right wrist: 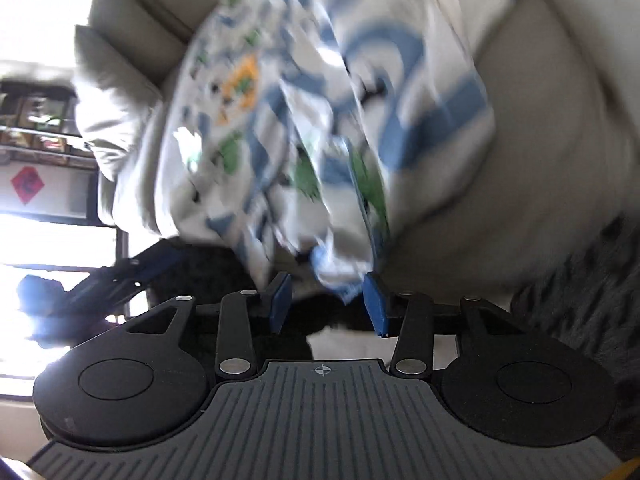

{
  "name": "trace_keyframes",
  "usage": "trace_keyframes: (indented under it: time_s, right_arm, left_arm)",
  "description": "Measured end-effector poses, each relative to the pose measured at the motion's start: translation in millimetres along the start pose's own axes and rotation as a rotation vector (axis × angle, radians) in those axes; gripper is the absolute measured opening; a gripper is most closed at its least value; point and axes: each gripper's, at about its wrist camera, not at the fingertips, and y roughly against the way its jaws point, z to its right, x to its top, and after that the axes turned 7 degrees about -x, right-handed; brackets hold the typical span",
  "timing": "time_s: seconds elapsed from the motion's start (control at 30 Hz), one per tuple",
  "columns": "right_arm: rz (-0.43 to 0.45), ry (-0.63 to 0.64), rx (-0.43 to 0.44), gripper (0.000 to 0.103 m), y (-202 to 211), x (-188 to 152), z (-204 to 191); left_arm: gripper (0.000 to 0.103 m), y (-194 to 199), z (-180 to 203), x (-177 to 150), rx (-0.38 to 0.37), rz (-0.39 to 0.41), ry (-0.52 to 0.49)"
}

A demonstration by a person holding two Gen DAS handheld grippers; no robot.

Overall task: Fold clothes
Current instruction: 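Open both grippers and release the spread garment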

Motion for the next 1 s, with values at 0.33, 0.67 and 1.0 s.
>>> trace_keyframes:
  time_s: [0.33, 0.67, 1.0]
  right_arm:
    - [0.356, 0.03, -0.277, 0.05, 52.0, 61.6, 5.7]
    - [0.172, 0.109, -0.277, 0.05, 60.1, 123.5, -47.4]
    - [0.494, 0.521, -0.369, 0.079, 88.3, 188.9, -193.4]
  left_arm:
    - [0.065, -67.2, 40.3, 41.7, -0.059, -0.044, -0.011]
    - [0.07, -78.2, 47.3, 122.8, -0.363, -0.148, 0.182]
    - [0.076, -57.7, -4.1, 186.0, -0.295, 0.325, 0.326]
